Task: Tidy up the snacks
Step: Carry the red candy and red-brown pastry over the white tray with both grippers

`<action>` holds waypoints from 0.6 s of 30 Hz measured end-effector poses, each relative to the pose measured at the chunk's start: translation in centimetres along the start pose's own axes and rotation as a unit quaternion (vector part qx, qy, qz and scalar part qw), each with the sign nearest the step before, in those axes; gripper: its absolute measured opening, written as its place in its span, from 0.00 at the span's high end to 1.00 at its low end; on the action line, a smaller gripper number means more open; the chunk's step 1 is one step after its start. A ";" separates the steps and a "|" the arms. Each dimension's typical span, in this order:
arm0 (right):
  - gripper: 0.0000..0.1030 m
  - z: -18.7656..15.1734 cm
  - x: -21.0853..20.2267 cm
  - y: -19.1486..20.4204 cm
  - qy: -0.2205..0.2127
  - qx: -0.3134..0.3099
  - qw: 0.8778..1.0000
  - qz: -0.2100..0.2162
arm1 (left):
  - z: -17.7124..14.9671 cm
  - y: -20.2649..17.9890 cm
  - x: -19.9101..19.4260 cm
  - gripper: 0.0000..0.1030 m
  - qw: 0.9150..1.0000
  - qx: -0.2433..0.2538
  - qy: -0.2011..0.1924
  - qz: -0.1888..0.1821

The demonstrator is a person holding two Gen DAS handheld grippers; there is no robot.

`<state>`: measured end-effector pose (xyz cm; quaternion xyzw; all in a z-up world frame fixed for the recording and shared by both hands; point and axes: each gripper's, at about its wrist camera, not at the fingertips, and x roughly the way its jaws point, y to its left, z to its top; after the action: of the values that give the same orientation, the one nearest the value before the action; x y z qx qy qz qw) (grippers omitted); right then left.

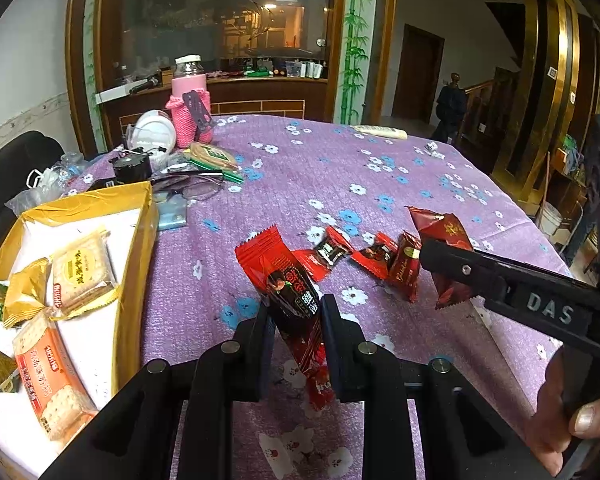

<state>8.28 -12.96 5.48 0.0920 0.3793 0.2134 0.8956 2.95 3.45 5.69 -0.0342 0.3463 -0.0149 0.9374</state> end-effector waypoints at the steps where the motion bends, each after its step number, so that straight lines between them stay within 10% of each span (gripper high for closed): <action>1: 0.65 -0.1 0.0 0.2 -0.001 -0.004 1.000 0.002 | 0.0 0.1 -0.1 0.78 1.000 -0.001 -0.003 0.005; 18: 0.65 -1.4 -0.1 4.3 -0.018 -0.102 0.994 0.039 | 0.1 3.4 -2.4 0.78 0.995 -0.046 -0.045 0.078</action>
<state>5.89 -9.15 6.02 0.0187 0.3353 0.2839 0.8981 1.25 6.93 7.08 -0.0509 0.3054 0.0756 0.9479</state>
